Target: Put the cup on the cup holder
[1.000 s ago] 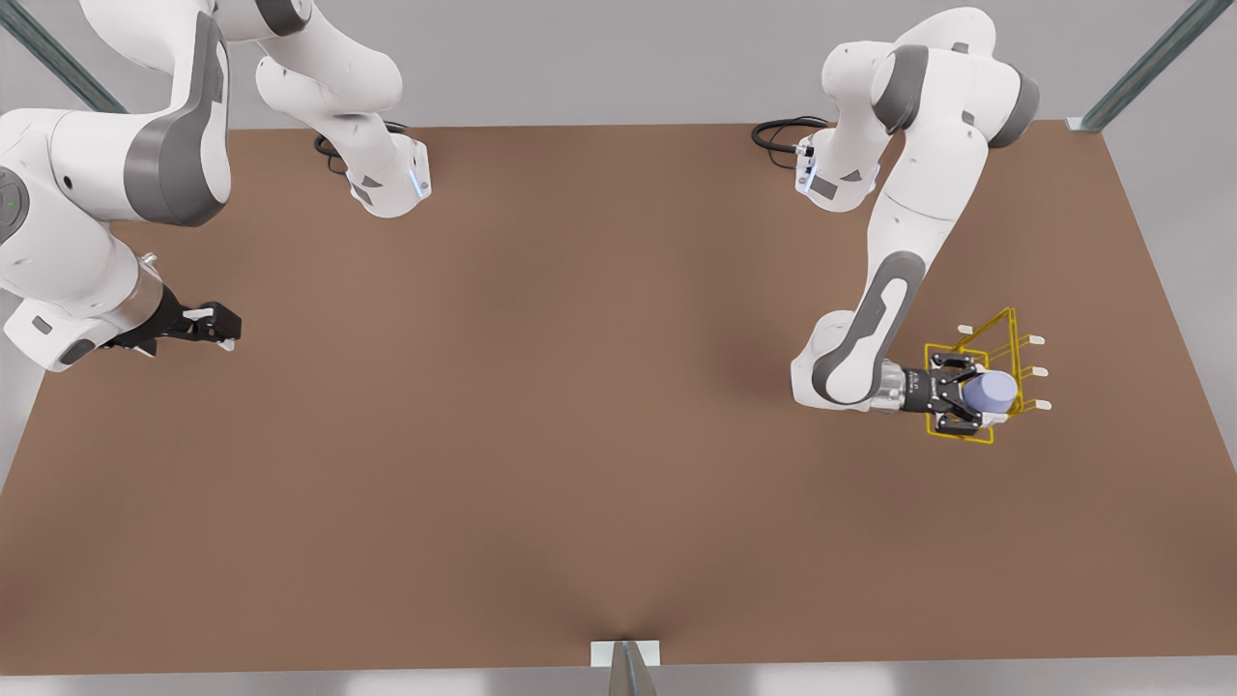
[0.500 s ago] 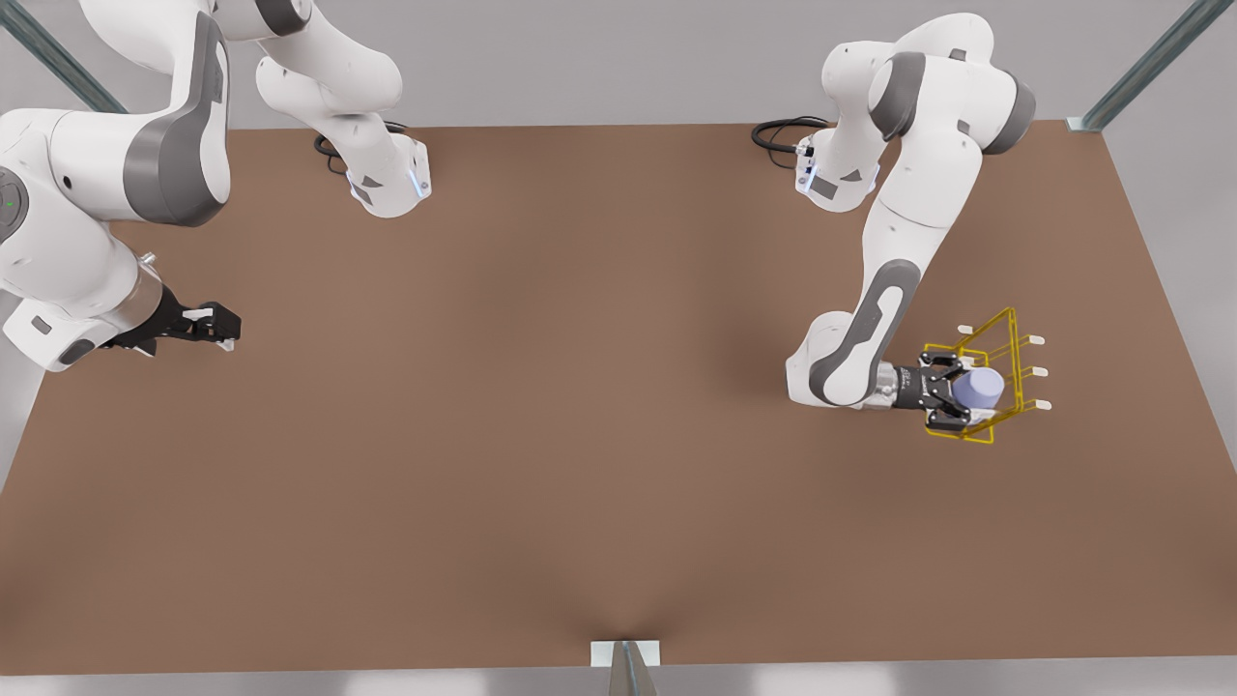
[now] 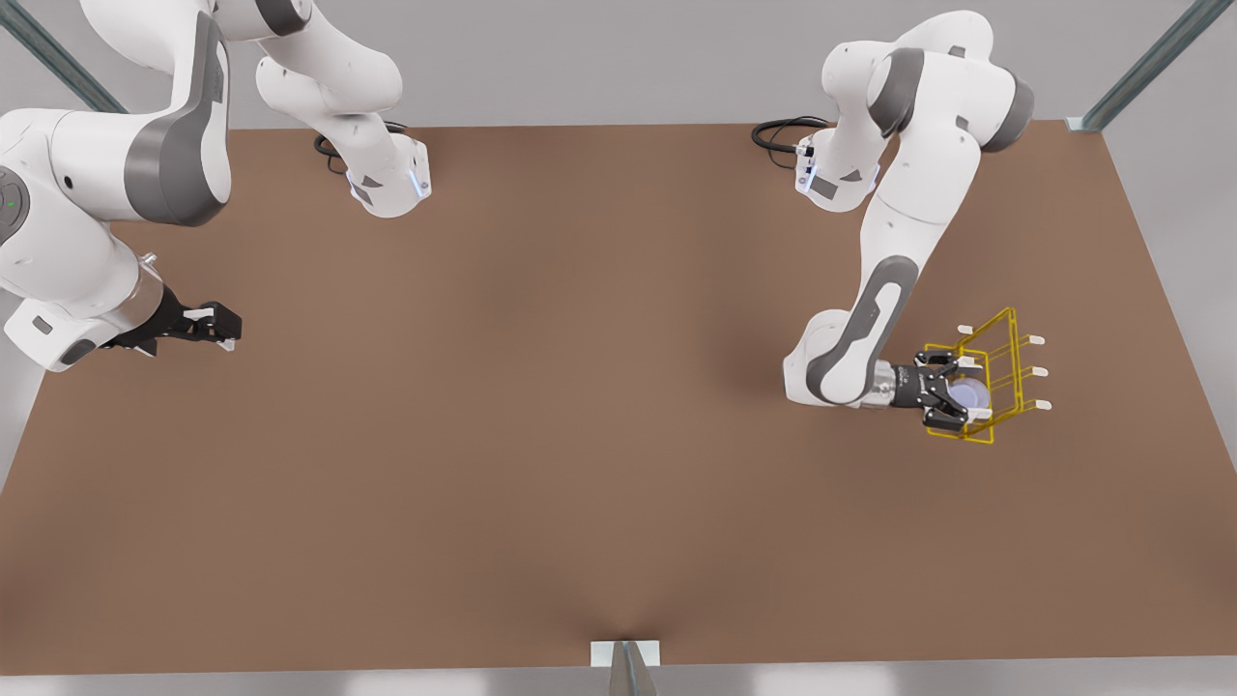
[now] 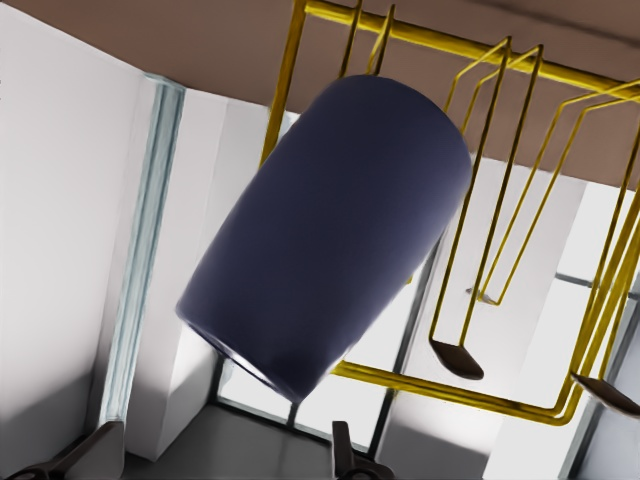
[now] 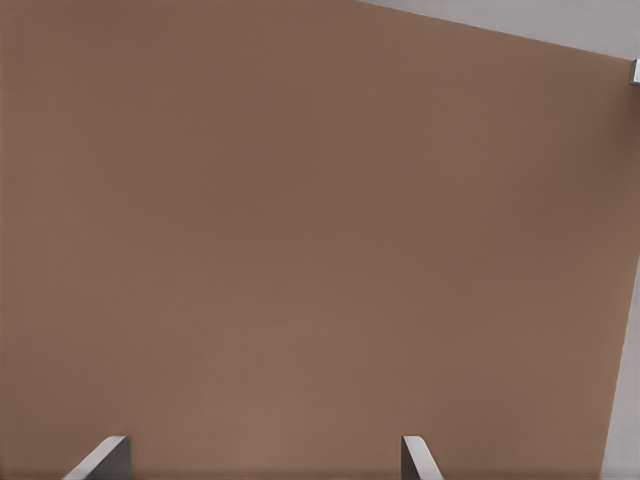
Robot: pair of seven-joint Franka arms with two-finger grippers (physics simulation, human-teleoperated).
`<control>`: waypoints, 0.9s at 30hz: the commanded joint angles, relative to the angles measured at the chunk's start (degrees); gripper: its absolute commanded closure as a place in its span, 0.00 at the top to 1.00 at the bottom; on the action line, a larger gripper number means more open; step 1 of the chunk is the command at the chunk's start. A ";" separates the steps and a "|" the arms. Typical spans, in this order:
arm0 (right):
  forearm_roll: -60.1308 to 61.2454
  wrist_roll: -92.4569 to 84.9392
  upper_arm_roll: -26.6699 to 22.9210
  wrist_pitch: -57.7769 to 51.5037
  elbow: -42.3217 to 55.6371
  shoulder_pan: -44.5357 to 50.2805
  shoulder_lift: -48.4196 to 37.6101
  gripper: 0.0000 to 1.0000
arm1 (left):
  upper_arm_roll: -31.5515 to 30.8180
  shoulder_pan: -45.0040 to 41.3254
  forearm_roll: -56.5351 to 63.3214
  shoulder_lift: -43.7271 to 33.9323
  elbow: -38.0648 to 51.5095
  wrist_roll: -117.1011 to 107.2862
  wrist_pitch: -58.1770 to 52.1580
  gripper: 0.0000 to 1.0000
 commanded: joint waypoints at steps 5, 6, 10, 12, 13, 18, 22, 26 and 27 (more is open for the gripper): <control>0.03 -0.01 -0.01 -0.01 0.03 0.00 -0.07 1.00 | -4.89 0.12 -10.18 -6.87 6.28 -1.25 -0.04 1.00; 0.03 -0.01 -0.01 -0.01 0.03 0.00 -0.07 1.00 | -6.90 0.30 -14.82 -9.59 8.21 -1.16 0.23 1.00; 0.03 -0.09 -0.01 -0.45 0.03 0.00 -0.07 1.00 | -2.01 1.53 -73.86 -14.35 44.24 -10.09 -3.38 1.00; 0.03 -0.09 -0.01 -0.45 0.03 0.00 -0.07 1.00 | 0.29 2.40 -87.42 -14.08 49.08 -31.63 -1.27 1.00; 0.03 -0.09 -0.01 -0.45 0.03 0.09 -0.07 1.00 | 0.12 3.72 -88.94 -14.61 51.37 -32.10 -2.67 1.00; 0.12 0.08 -0.01 -0.36 -0.15 0.79 0.02 1.00 | 2.58 5.22 -88.68 -30.96 37.75 -24.63 2.51 1.00; -0.15 -0.01 -0.01 -0.45 -0.15 1.41 0.02 1.00 | 2.67 5.31 -88.68 -31.05 37.66 -24.63 1.81 1.00; 0.47 -0.01 -0.01 -0.45 -0.15 1.14 0.02 1.00 | 2.67 5.31 -88.68 -31.05 37.66 -24.72 1.81 1.00; 0.47 -0.01 -0.01 -0.45 -0.06 1.23 0.02 1.00 | 2.67 5.31 -88.68 -31.05 37.66 -24.72 1.55 1.00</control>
